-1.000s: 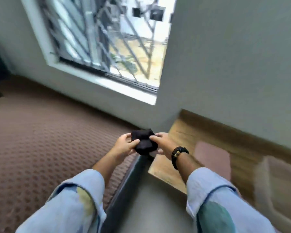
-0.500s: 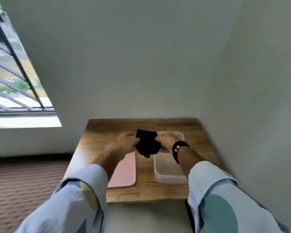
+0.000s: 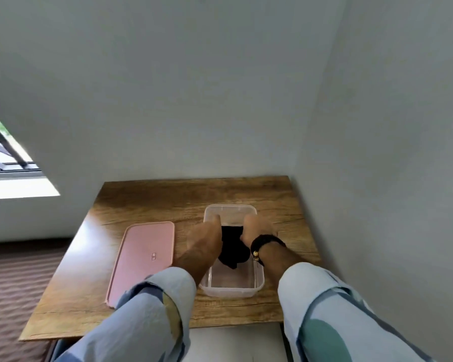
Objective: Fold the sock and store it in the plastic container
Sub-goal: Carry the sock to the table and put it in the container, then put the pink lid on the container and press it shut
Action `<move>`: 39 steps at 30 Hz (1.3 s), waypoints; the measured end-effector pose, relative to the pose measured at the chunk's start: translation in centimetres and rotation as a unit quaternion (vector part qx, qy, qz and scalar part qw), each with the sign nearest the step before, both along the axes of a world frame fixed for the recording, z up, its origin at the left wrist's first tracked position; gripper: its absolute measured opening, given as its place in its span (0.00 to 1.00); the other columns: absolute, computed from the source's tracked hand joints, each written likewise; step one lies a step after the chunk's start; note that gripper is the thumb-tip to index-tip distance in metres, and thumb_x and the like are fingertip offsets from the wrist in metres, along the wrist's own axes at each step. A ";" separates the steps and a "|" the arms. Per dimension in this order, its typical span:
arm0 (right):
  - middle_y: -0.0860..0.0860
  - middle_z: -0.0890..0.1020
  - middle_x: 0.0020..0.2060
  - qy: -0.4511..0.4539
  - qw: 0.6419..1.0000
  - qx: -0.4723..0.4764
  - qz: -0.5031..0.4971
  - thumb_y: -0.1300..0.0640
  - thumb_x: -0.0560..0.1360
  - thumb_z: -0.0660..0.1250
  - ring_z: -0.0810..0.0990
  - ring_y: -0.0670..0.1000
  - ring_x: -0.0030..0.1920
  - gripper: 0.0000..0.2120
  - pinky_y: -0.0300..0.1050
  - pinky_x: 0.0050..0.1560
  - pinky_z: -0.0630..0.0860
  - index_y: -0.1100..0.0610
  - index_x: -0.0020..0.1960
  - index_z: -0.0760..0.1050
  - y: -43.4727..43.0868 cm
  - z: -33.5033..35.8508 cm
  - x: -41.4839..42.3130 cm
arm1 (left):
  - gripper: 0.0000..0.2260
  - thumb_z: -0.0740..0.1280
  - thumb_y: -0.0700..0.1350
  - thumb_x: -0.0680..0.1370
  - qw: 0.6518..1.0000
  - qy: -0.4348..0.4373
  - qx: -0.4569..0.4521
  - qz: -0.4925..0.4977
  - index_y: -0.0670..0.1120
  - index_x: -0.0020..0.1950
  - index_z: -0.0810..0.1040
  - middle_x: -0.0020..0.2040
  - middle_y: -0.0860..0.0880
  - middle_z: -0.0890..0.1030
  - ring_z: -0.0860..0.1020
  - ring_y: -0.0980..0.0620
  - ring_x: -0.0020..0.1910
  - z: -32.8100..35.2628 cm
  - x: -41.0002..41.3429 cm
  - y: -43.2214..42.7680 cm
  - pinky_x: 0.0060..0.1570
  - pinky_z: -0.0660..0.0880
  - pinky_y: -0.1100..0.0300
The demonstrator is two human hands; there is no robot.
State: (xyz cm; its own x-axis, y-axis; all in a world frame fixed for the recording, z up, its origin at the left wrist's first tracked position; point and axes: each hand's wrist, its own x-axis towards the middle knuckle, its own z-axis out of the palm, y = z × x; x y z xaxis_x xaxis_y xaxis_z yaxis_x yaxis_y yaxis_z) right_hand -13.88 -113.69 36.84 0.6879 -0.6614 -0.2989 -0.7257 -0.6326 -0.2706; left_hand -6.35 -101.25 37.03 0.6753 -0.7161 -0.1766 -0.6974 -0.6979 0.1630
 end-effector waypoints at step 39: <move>0.54 0.85 0.53 -0.206 0.961 -0.038 -0.180 0.56 0.82 0.56 0.82 0.56 0.51 0.17 0.44 0.45 0.73 0.56 0.56 0.83 7.0 2.0 2.6 | 0.12 0.68 0.39 0.83 0.786 0.387 -0.401 0.266 0.41 0.64 0.84 0.58 0.42 0.86 0.84 0.49 0.48 -1.4 8.6 10.4 0.49 0.83 0.54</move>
